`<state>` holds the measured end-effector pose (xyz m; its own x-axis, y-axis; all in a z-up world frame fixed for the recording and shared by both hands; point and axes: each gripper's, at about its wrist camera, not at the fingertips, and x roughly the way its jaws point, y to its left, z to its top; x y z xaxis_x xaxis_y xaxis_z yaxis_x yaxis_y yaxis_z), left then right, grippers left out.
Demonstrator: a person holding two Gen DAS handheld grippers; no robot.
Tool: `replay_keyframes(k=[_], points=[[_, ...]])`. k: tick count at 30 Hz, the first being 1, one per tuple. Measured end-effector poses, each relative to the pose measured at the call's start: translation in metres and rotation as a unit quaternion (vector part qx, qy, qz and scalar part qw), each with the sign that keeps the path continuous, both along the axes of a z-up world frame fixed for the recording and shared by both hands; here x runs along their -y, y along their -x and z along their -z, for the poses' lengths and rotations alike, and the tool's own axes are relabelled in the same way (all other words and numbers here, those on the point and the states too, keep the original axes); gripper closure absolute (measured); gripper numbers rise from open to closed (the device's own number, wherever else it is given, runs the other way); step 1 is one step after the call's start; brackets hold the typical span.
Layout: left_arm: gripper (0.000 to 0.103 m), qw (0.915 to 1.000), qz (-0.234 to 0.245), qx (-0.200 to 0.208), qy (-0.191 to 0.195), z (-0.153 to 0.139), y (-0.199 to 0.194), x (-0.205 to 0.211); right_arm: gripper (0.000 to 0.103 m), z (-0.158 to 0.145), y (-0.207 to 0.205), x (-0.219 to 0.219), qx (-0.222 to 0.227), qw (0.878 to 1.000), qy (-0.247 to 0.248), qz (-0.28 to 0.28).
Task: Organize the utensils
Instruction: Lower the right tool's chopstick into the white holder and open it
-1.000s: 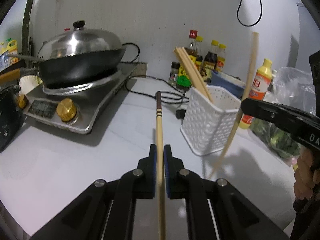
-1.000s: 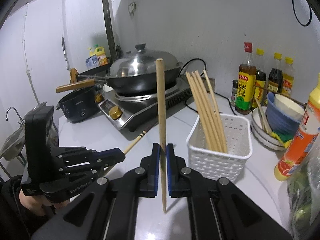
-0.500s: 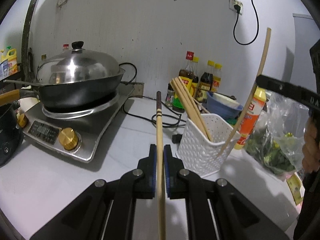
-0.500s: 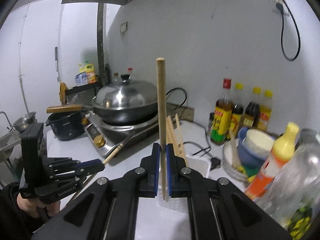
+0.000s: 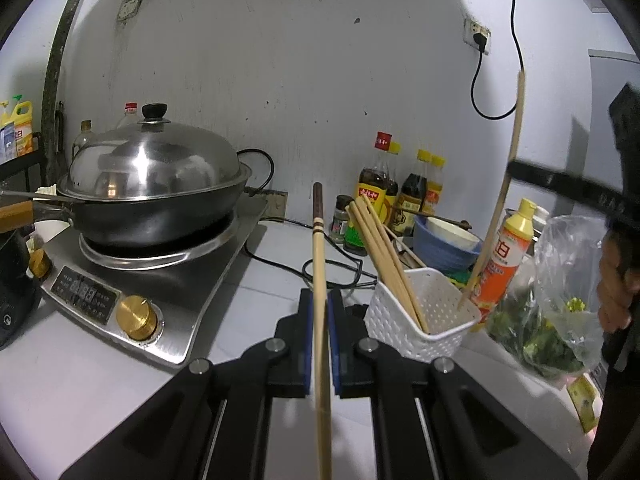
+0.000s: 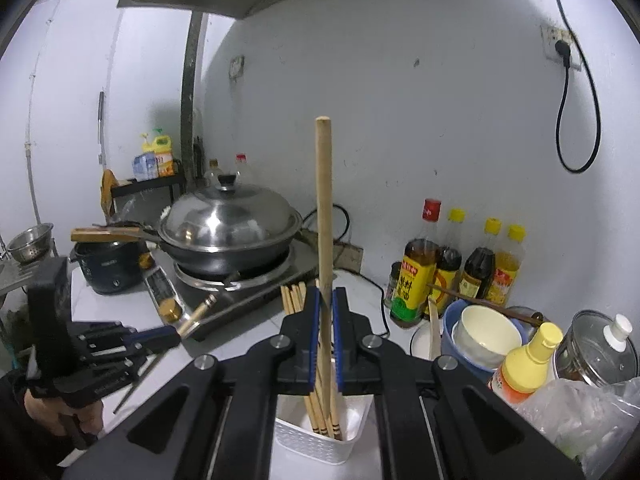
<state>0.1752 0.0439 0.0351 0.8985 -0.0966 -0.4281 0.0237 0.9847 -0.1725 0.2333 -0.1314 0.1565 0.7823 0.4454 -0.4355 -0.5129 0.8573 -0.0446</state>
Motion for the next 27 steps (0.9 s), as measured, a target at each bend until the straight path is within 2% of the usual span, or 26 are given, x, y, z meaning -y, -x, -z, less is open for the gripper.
replay_keyframes(k=[10, 14, 17, 21, 25, 27], points=[[0.097, 0.9999, 0.001, 0.014, 0.004, -0.009, -0.009, 0.007, 0.097, 0.051, -0.034, -0.008, -0.068, 0.997, 0.036, 0.004], [0.097, 0.9997, 0.003, 0.021, 0.006, -0.015, -0.012, 0.014, 0.097, 0.075, -0.049, -0.016, -0.099, 0.995, 0.024, -0.008], [0.097, 0.9996, 0.009, 0.026, 0.006, -0.021, -0.019, 0.022, 0.096, 0.082, -0.055, -0.015, -0.110, 0.994, 0.014, -0.009], [0.097, 0.9994, 0.018, 0.029, 0.005, -0.026, -0.029, 0.035, 0.078, 0.085, -0.056, -0.002, -0.111, 0.994, -0.003, -0.006], [0.097, 0.9988, 0.024, 0.039, 0.017, -0.032, -0.044, 0.049, 0.074, 0.089, -0.052, 0.015, -0.111, 0.994, -0.011, 0.000], [0.097, 0.9983, 0.027, 0.045, 0.026, -0.033, -0.052, 0.055, 0.065, 0.090, -0.049, 0.024, -0.107, 0.994, -0.011, 0.001]])
